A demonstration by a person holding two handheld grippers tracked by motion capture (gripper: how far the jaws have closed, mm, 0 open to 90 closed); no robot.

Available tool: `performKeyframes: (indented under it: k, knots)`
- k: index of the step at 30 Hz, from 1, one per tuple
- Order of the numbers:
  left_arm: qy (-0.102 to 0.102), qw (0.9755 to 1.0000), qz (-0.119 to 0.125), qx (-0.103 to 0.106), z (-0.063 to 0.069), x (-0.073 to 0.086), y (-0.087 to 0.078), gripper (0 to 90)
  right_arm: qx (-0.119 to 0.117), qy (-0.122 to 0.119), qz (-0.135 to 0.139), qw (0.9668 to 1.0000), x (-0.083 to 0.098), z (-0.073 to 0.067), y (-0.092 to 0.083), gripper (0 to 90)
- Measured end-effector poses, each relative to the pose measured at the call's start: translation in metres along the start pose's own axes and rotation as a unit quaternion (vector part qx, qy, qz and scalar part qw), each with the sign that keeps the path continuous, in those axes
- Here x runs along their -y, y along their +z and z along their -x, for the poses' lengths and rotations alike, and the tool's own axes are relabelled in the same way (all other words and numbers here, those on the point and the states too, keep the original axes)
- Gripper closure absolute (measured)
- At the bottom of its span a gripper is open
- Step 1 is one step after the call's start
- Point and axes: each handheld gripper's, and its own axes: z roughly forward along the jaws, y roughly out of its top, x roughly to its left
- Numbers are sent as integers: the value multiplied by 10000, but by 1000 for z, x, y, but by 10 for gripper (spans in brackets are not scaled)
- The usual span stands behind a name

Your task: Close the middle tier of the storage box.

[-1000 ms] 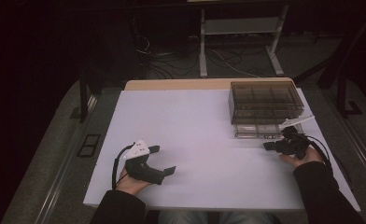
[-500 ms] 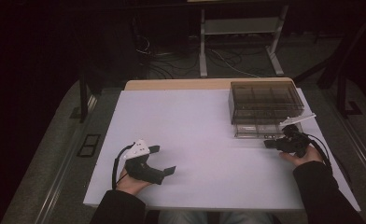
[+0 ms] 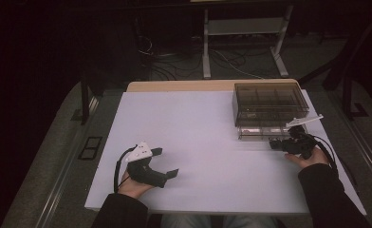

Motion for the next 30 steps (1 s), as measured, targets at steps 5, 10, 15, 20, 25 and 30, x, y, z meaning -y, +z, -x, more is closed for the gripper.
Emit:
performKeyframes:
  k: [5, 10, 15, 20, 25, 30]
  knots:
    - [6, 10000, -10, 1, 0, 0, 0, 0, 18, -4, -6, 10000, 0, -1, 1, 888]
    - [8, 10000, -15, 0, 0, 0, 0, 0, 43, -30, -24, 10000, -1, 0, 1, 888]
    - [13, 10000, -17, 4, 0, 0, 0, 0, 66, -12, 11, 10000, -2, 0, 1, 887]
    - [11, 10000, -25, 3, 0, 0, 0, 0, 78, 26, 72, 9999, -3, 1, 0, 887]
    - [13, 10000, -26, 4, 0, 0, 0, 0, 87, 54, 112, 9999, -3, 3, 0, 887]
    - [15, 10000, -30, 6, 0, 0, 1, 0, 96, 76, 124, 9998, -4, 4, 1, 887]
